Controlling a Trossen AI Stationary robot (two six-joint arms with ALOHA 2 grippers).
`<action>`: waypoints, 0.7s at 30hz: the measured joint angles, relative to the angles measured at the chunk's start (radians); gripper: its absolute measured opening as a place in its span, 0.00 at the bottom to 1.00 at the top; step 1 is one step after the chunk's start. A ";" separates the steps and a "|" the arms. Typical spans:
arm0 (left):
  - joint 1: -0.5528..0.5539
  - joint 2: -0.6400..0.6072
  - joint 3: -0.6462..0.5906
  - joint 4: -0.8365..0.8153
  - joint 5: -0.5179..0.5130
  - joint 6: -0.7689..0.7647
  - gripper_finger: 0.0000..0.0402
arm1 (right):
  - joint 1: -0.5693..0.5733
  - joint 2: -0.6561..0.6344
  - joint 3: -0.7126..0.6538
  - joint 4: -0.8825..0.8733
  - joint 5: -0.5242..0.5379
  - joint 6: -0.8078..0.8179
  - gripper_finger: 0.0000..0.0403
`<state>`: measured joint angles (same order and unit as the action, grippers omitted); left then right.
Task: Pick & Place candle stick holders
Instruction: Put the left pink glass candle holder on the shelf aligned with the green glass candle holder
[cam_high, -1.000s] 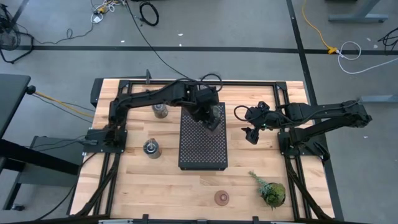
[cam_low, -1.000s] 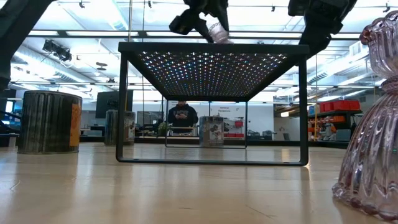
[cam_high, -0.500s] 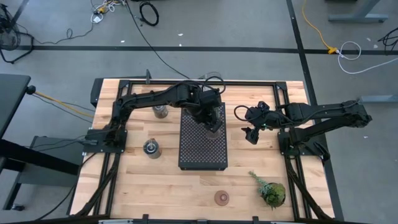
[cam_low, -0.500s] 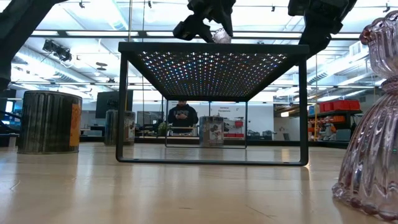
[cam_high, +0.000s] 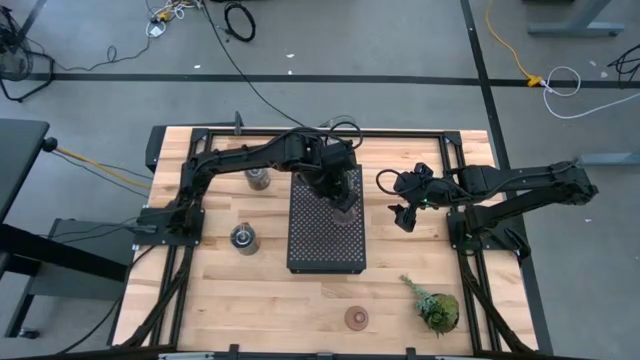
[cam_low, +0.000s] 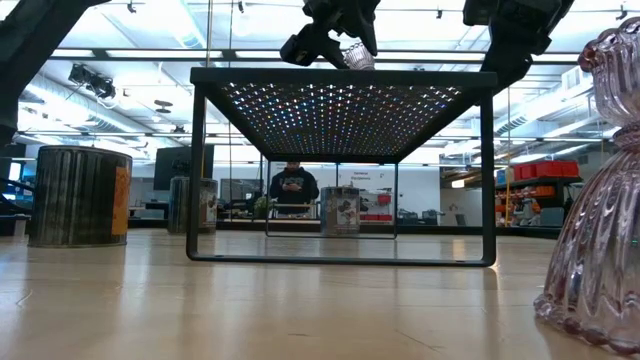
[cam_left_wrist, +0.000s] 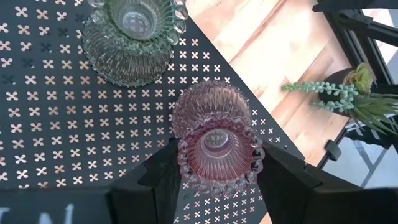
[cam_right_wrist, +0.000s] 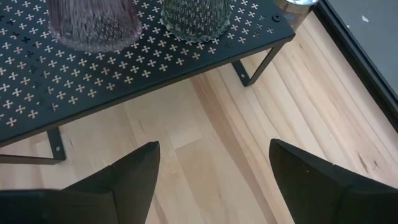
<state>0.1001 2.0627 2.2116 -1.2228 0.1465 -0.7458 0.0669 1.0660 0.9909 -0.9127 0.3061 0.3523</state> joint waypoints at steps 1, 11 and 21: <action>0.000 0.000 0.000 0.000 0.001 0.000 0.47 | 0.000 0.000 0.000 0.000 0.000 0.000 0.75; 0.000 0.000 0.000 0.001 0.000 0.032 0.50 | 0.000 0.000 0.000 0.000 0.000 0.000 0.75; 0.004 -0.001 0.000 0.035 -0.013 0.051 0.61 | 0.000 0.000 0.000 0.000 0.000 0.000 0.75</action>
<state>0.1040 2.0613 2.2120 -1.1880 0.1334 -0.6952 0.0670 1.0660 0.9909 -0.9131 0.3061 0.3527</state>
